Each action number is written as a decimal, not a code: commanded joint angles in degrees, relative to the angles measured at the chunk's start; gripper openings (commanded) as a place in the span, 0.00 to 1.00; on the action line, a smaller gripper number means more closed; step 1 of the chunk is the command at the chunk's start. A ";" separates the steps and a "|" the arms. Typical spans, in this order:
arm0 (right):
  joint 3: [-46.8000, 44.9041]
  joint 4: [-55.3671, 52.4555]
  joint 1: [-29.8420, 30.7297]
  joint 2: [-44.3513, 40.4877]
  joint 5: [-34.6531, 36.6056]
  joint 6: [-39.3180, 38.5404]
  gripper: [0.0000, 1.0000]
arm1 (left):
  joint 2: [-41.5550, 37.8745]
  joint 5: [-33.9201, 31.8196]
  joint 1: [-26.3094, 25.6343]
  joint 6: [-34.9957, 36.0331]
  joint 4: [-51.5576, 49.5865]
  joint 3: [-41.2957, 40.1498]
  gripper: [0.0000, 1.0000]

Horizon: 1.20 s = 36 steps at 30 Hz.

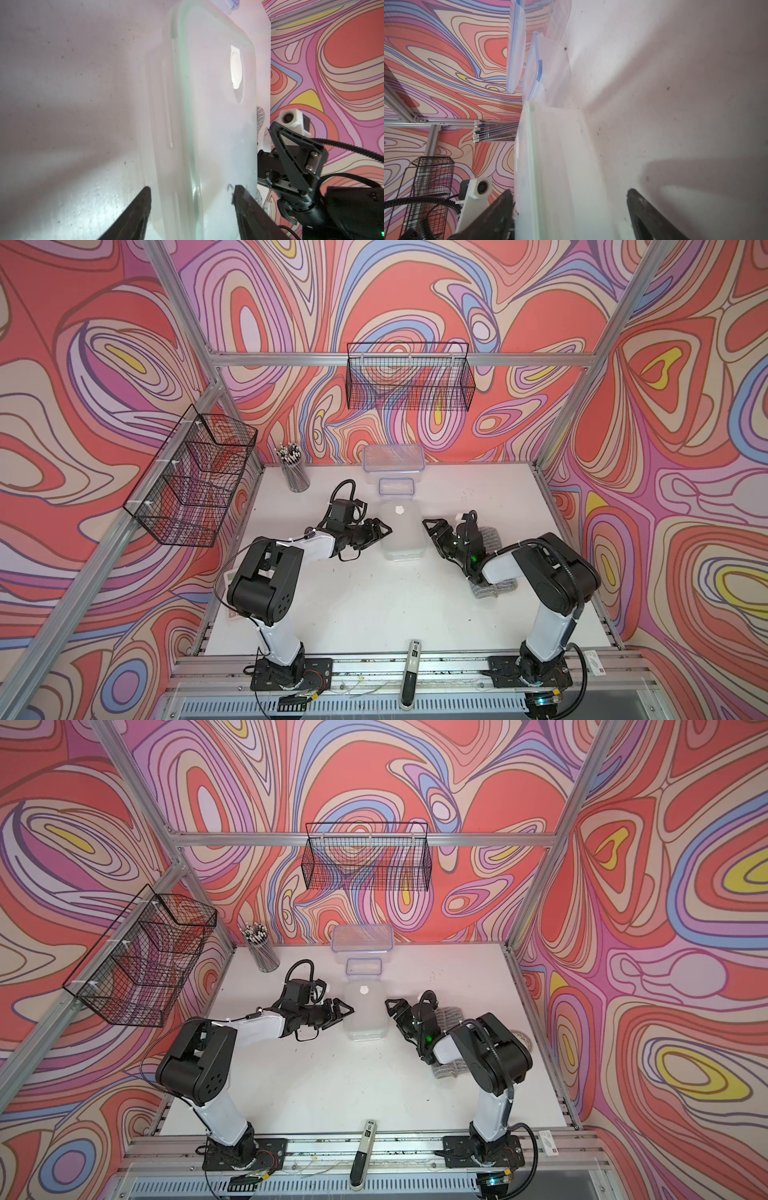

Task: Wipe the insides of the lunch boxes
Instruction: Open the fastener of the lunch box.

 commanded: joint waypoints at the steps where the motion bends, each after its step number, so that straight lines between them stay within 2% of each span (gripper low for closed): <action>1: -0.38 13.75 1.93 2.97 3.03 6.42 0.87 | -2.72 -0.48 -0.75 -1.28 1.11 -1.03 0.66; 14: -1.41 25.39 7.11 10.21 11.46 12.90 0.75 | -1.98 -1.95 -3.76 -2.50 0.88 -1.27 0.62; 23: -0.95 24.93 7.36 9.32 11.86 12.92 0.63 | -1.73 -3.29 -4.07 -2.16 -0.70 -1.60 0.60; 29: -0.45 29.88 7.32 11.69 12.13 15.51 0.52 | -1.27 -3.17 -4.14 -2.83 -0.39 -1.91 0.60; 31: -0.02 33.14 7.38 13.47 11.96 17.12 0.51 | -1.28 -3.29 -4.13 -2.77 -0.50 -2.11 0.59; 36: 0.83 33.33 7.62 14.00 11.59 17.70 0.47 | -1.54 -3.54 -4.10 -2.77 -0.78 -2.28 0.59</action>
